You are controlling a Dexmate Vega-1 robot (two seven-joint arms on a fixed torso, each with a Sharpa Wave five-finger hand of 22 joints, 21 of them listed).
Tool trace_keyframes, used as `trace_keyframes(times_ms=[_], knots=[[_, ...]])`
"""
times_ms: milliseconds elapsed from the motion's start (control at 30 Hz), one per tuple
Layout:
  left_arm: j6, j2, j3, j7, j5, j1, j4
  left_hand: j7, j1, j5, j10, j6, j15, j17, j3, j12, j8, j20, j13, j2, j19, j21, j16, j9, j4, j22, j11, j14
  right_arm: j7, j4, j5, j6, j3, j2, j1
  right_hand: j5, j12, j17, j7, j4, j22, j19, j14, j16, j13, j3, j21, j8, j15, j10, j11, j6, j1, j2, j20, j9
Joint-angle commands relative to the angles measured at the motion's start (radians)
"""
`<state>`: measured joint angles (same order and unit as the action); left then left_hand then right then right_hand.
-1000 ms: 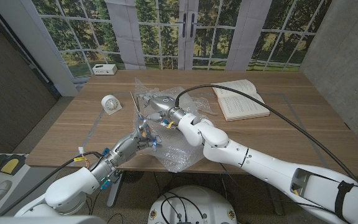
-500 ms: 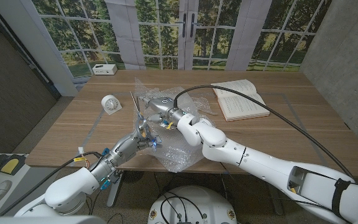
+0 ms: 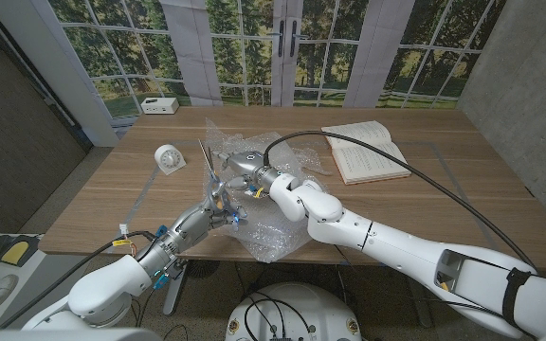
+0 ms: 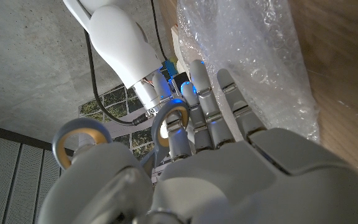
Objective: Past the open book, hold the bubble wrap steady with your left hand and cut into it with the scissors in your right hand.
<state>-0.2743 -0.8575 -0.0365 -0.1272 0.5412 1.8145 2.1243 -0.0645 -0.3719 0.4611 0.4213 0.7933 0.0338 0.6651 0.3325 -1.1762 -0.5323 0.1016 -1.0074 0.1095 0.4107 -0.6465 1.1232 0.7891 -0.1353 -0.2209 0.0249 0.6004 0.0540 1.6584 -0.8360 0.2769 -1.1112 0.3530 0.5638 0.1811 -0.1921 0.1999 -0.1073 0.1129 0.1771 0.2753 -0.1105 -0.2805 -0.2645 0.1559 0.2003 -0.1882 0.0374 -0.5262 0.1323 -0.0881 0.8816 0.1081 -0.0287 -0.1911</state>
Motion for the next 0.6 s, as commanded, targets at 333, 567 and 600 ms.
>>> trace_keyframes(times_ms=[333, 567, 600], knots=[[-0.001, 0.004, -0.004, -0.003, 0.001, 0.004, -0.001, -0.072, -0.001, 0.001, 0.011, 0.073, -0.006, -0.001, 0.004, -0.006, 0.007, 0.004, -0.007, -0.009, 0.010, 0.005, 0.005, 0.008, -0.004, -0.004, -0.006, 0.000, 0.029, -0.061, -0.006, 0.029, -0.034, -0.026, -0.028, 0.003, 0.005, 0.002, 0.012, -0.010, 0.000, -0.011, 0.019, 0.014, 0.006, -0.011, -0.002, 0.004, 0.096, 0.029, -0.027, -0.036, -0.025, 0.013, -0.006, -0.002], [0.000, 0.003, -0.001, -0.006, 0.003, -0.001, -0.004, -0.071, -0.001, 0.001, 0.011, 0.074, -0.009, 0.001, 0.004, -0.006, 0.010, 0.003, -0.007, -0.010, 0.011, 0.006, 0.006, 0.010, -0.004, -0.004, -0.006, 0.000, 0.029, -0.080, 0.001, 0.027, -0.043, -0.032, -0.034, 0.005, 0.001, 0.002, 0.010, -0.009, 0.000, -0.011, 0.010, 0.012, 0.009, -0.008, -0.002, 0.000, 0.091, 0.025, -0.038, -0.034, -0.022, 0.021, 0.000, -0.002], [0.000, 0.003, -0.001, -0.006, 0.004, -0.002, -0.004, -0.071, -0.001, 0.001, 0.011, 0.073, -0.008, 0.002, 0.004, -0.006, 0.011, 0.003, -0.007, -0.010, 0.010, 0.006, 0.007, 0.010, -0.004, -0.004, -0.005, -0.001, 0.029, -0.083, 0.001, 0.027, -0.045, -0.032, -0.036, 0.006, 0.001, 0.003, 0.009, -0.009, 0.000, -0.011, 0.010, 0.011, 0.009, -0.007, -0.002, -0.001, 0.091, 0.026, -0.039, -0.034, -0.022, 0.024, 0.001, -0.002]])
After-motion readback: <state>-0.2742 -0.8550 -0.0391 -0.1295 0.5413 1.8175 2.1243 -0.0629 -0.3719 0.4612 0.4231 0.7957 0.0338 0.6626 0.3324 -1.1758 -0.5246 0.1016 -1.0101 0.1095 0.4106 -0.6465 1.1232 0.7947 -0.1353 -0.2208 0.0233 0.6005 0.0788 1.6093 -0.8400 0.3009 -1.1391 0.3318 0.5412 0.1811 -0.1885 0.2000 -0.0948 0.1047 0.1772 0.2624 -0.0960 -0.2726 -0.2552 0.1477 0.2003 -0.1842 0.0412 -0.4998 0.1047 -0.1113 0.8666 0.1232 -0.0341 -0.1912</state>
